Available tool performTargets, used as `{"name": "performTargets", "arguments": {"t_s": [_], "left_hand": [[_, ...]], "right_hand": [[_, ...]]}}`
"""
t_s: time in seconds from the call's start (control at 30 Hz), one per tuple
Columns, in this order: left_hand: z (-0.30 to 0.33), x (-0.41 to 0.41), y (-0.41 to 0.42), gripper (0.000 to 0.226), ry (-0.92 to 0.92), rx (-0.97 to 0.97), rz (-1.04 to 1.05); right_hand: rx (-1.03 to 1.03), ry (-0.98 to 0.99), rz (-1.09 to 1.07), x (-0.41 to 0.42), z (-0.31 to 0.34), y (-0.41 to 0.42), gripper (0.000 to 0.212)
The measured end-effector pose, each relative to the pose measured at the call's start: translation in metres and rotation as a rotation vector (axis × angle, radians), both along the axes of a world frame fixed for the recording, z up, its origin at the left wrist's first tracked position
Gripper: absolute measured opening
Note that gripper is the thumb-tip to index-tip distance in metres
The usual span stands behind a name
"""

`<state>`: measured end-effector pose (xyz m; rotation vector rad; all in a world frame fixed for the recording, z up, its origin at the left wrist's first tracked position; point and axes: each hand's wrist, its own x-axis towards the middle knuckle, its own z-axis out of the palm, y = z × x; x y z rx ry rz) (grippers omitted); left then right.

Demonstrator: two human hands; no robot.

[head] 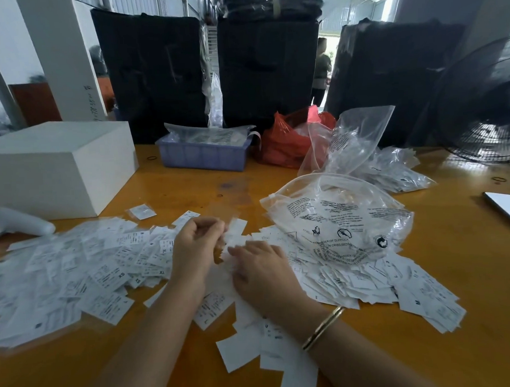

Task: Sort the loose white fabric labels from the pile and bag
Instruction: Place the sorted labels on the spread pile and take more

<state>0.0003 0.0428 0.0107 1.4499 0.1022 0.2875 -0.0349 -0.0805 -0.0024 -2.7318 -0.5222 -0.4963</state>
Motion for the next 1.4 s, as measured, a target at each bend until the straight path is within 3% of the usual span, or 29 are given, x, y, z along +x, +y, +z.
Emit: {"name": "performTargets", "arguments": {"t_s": [0.13,0.2,0.33,0.47,0.6,0.7,0.8,0.83,0.9,1.03,1.2,1.4], "left_hand": [[-0.002,-0.001,-0.002,0.008,-0.016,0.083,0.014],[-0.003,-0.001,-0.002,0.005,-0.006,0.126,0.018],[-0.003,-0.002,-0.003,0.011,-0.006,0.095,-0.038],[-0.002,-0.003,-0.005,0.013,-0.054,0.156,-0.087],[-0.002,-0.005,-0.007,0.017,-0.110,0.260,-0.131],[-0.003,-0.007,-0.010,0.019,-0.166,0.437,-0.211],[-0.005,-0.008,-0.011,0.028,-0.221,0.592,-0.283],[-0.005,-0.008,-0.011,0.029,-0.231,0.616,-0.309],[-0.006,-0.010,-0.012,0.028,-0.247,0.608,-0.332],[-0.001,-0.009,-0.012,0.016,-0.155,0.402,-0.285],[0.000,-0.010,-0.013,0.005,-0.007,0.267,-0.384],[0.001,-0.008,-0.012,0.006,0.017,0.086,-0.258]], "right_hand": [[-0.050,-0.059,-0.012,0.000,0.000,-0.005,0.033],[0.054,-0.075,-0.020,0.000,0.002,-0.007,0.028],[0.599,-0.052,-0.081,-0.003,0.007,-0.014,0.016],[1.079,0.021,-0.171,0.000,0.008,-0.028,0.037],[1.299,0.048,-0.220,0.004,0.009,-0.034,0.037],[1.266,0.109,-0.191,0.002,0.010,-0.031,0.022],[1.004,0.127,-0.105,-0.003,0.010,-0.023,0.054],[0.878,0.118,-0.120,-0.002,0.009,-0.021,0.054],[0.724,0.084,-0.163,0.000,0.008,-0.019,0.031],[0.909,0.096,-0.164,0.003,0.008,-0.026,0.010],[1.169,0.125,-0.094,0.001,0.011,-0.030,0.014],[1.292,0.144,-0.078,0.002,0.009,-0.030,0.019]]}}
